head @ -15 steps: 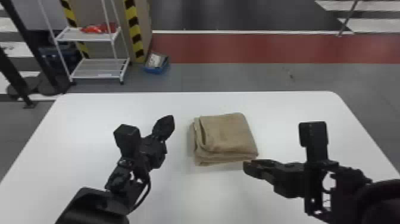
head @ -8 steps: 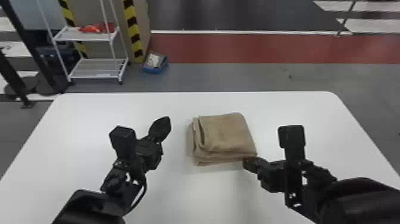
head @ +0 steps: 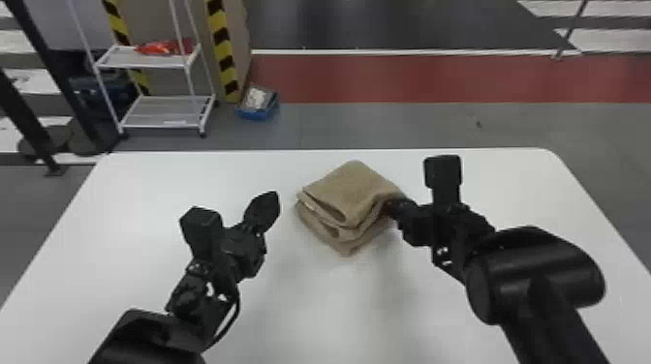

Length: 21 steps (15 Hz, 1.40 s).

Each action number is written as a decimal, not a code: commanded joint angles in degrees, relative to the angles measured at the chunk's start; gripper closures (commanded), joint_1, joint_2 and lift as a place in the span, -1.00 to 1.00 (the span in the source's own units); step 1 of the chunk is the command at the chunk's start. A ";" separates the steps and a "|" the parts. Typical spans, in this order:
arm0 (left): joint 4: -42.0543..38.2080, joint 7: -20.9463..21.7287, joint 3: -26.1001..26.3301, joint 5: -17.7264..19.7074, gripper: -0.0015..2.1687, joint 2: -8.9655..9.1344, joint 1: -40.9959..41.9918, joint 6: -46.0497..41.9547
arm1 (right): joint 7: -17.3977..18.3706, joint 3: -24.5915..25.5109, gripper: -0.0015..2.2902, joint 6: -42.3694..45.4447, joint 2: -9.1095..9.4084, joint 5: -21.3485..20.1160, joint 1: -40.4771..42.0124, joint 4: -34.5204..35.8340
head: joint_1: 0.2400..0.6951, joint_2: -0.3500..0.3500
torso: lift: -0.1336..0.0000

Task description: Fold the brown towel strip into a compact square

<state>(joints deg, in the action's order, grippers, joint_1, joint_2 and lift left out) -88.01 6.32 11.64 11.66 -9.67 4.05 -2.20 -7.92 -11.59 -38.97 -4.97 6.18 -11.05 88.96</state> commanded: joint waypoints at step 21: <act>22.71 -2.45 -2.85 -7.44 0.49 0.97 -9.05 -12.43 | -16.87 12.55 0.70 0.86 -6.37 31.09 20.11 28.03 | 1.00 0.19 | -0.62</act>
<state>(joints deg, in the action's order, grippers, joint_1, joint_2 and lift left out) -66.42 3.87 8.50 4.85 -9.29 -4.33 -14.10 -24.80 4.17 -38.22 -11.29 37.31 9.74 116.10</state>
